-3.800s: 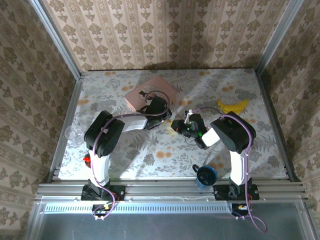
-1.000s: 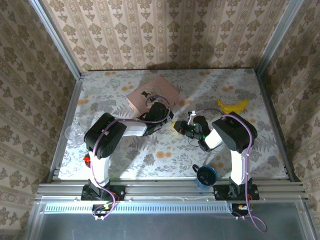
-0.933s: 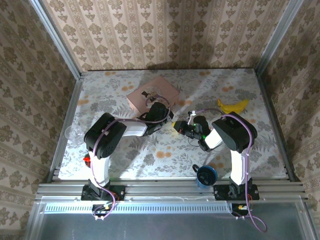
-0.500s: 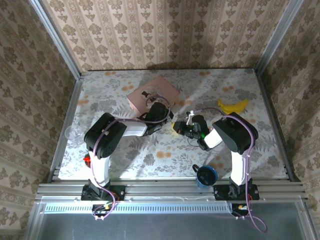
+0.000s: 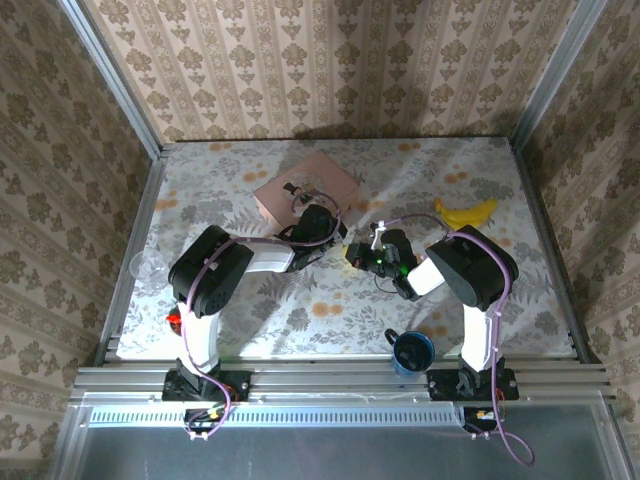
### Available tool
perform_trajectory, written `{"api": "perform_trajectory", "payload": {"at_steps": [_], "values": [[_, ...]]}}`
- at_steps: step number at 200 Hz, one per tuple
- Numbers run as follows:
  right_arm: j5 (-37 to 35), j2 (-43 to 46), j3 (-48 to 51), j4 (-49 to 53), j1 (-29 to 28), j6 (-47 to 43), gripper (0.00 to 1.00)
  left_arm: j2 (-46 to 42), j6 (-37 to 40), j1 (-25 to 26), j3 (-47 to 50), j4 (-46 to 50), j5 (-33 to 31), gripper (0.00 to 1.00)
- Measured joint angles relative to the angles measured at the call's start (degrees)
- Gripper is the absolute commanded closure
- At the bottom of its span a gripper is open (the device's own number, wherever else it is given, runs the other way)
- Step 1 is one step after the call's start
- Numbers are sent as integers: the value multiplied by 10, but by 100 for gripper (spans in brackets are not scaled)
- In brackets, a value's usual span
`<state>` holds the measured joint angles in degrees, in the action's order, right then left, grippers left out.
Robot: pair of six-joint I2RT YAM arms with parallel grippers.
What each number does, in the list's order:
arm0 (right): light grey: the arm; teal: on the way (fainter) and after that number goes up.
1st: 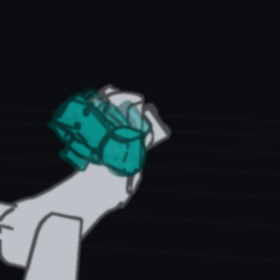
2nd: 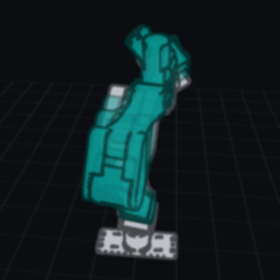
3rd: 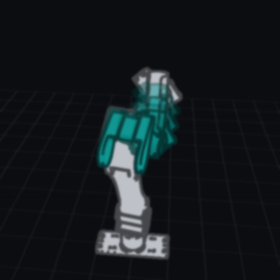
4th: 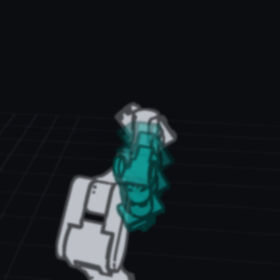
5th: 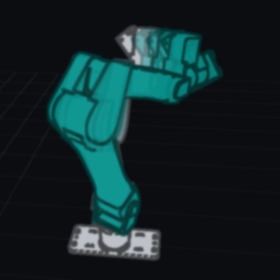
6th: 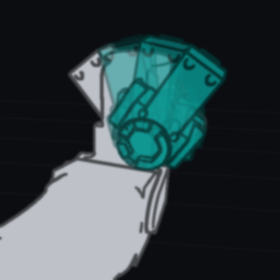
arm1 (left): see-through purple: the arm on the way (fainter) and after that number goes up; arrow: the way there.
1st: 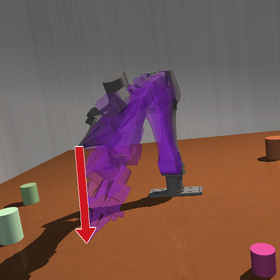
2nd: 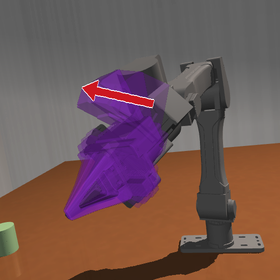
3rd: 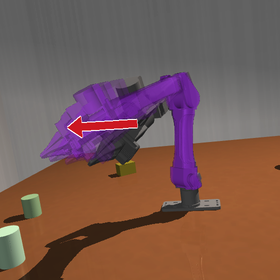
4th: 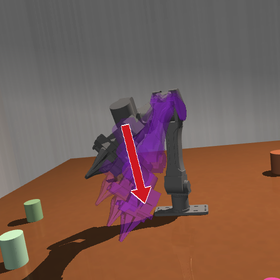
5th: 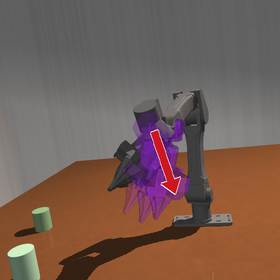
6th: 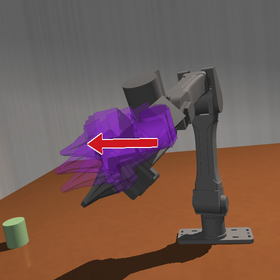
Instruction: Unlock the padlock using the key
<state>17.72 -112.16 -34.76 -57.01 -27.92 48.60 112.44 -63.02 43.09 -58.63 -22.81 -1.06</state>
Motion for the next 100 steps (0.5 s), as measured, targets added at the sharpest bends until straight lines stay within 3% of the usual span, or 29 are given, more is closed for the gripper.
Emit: {"api": "perform_trajectory", "payload": {"at_steps": [100], "values": [[-32, 3, 26, -35, -6, -10, 100, 0, -12, 0, -12, 18, 15, 100]]}}
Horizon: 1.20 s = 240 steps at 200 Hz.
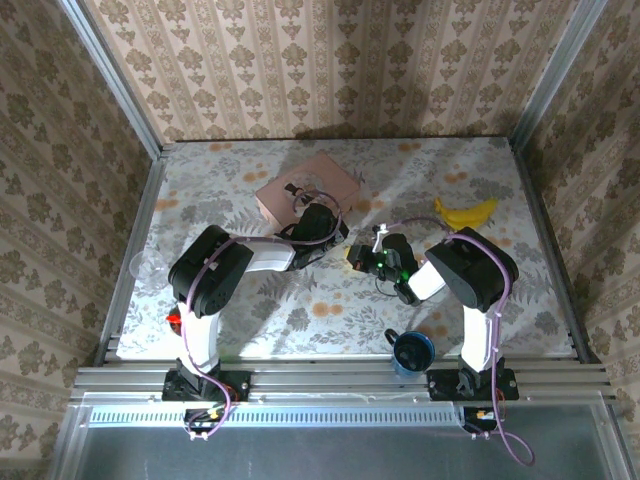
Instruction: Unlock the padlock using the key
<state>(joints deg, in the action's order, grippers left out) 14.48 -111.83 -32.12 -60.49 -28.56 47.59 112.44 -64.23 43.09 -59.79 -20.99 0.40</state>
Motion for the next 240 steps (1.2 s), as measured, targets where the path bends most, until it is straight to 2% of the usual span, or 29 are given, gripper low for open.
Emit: {"api": "perform_trajectory", "payload": {"at_steps": [240], "values": [[-15, 12, 41, -38, -1, -1, 100, 0, -16, 0, -6, 4, 43, 100]]}}
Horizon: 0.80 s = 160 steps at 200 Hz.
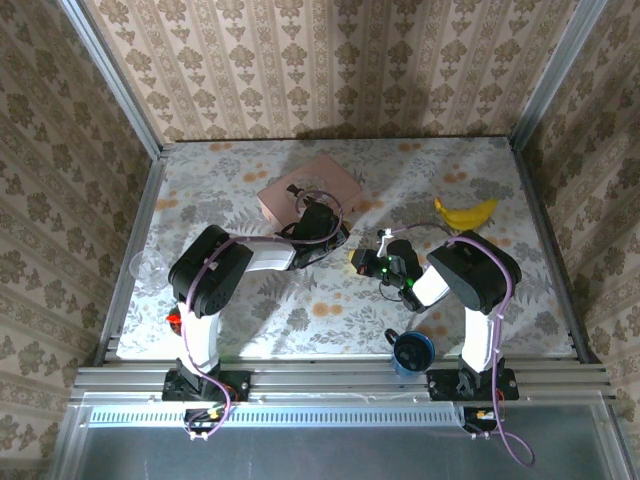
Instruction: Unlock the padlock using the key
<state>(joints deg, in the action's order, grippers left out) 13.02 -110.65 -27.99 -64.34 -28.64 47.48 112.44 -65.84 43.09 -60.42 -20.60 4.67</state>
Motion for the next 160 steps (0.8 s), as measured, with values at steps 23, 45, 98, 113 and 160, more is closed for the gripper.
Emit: {"api": "perform_trajectory", "payload": {"at_steps": [23, 45, 98, 113, 160], "values": [[0, 1, 0, 2, 4, 7, 100, 0, 0, 0, 0, 0, 2, 100], [0, 10, 8, 9, 14, 18, 100, 0, 0, 0, 0, 0, 3, 66], [-20, 131, 8, 181, 34, -5, 100, 5, 16, 0, -31, 60, -5, 13], [-25, 159, -3, 226, 37, -17, 100, 12, 21, 4, -66, 92, -20, 11], [-26, 185, -8, 301, 60, -26, 100, 49, 39, 18, -167, 238, -100, 11]]}}
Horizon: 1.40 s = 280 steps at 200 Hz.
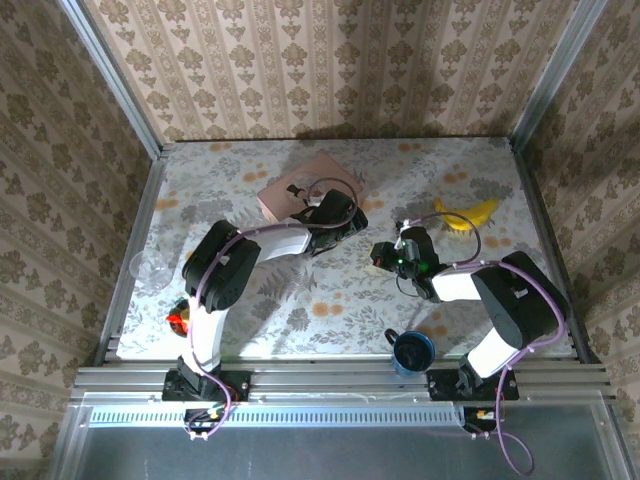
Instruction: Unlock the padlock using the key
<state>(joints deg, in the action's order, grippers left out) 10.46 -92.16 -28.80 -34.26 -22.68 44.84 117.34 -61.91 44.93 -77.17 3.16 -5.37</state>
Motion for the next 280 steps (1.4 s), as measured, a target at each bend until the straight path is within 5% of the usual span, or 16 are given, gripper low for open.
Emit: {"api": "perform_trajectory", "payload": {"at_steps": [142, 214, 280], "values": [[7, 18, -11, 43, 3, -12, 100, -105, 77, -55, 82, 133, -140, 8], [18, 17, -15, 42, 3, -12, 100, -44, 99, 12, -39, 140, -145, 7], [18, 19, -15, 43, 3, -12, 100, -29, 94, 39, -12, 138, -205, 7]]}}
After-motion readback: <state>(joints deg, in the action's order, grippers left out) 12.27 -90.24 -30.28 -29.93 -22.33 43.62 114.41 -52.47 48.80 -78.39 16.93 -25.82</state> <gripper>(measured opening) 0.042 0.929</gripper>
